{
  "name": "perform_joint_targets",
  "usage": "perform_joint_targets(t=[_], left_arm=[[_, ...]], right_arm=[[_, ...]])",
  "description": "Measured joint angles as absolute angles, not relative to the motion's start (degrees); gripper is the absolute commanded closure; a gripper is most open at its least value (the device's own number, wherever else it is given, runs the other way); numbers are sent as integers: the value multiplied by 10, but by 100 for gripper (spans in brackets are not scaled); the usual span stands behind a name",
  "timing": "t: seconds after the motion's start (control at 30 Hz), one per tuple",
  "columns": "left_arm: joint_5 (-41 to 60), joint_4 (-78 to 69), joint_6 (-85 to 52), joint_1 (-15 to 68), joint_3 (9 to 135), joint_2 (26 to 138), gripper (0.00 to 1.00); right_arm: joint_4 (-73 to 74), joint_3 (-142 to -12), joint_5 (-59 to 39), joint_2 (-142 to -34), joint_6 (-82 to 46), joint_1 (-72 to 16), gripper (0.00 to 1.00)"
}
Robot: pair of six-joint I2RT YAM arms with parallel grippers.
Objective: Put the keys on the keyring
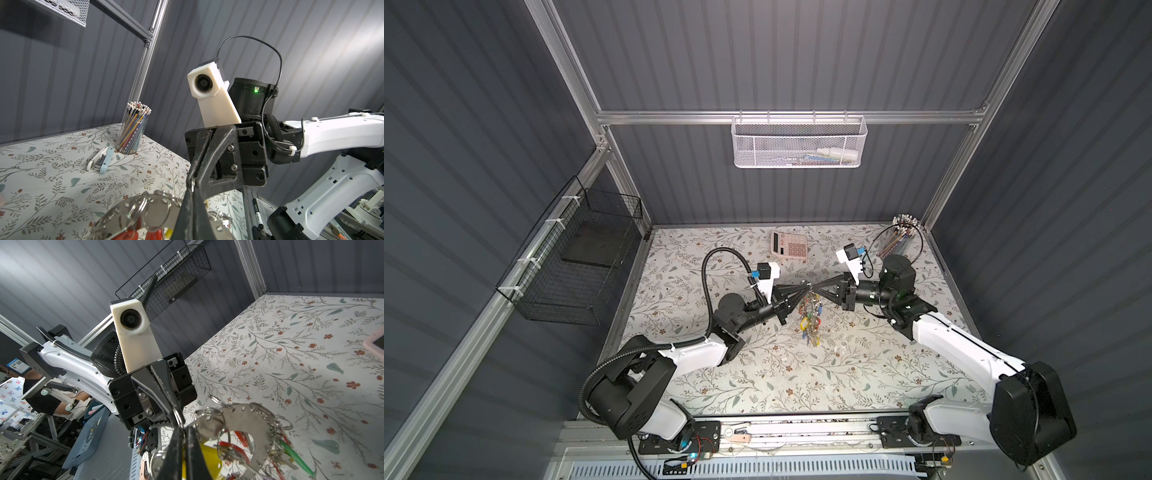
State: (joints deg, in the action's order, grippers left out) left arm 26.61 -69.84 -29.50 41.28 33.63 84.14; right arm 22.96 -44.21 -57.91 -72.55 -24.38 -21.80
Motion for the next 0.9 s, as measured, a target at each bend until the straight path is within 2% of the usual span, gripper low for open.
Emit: perform_joint_targets(t=[0.27,0.4,0.5,0.73,0.9], left_arm=[[265,-672,-294,413,339,838,100],[266,-609,-280,412,346,813,90],[272,-533,-255,411,356,782,79],[303,-306,-170,383,420,693,59],[319,-87,-48,368,525,668,56]], right_arm=[[223,-439,-576,-726,-238,-217,100],[214,-439,-574,-726,-230,-218,100],[206,-439,-574,-724,-223,-221,100],[159,-444,-559,-721,-190,-221,100],[122,-458,-551,-718,-152,-221,100]])
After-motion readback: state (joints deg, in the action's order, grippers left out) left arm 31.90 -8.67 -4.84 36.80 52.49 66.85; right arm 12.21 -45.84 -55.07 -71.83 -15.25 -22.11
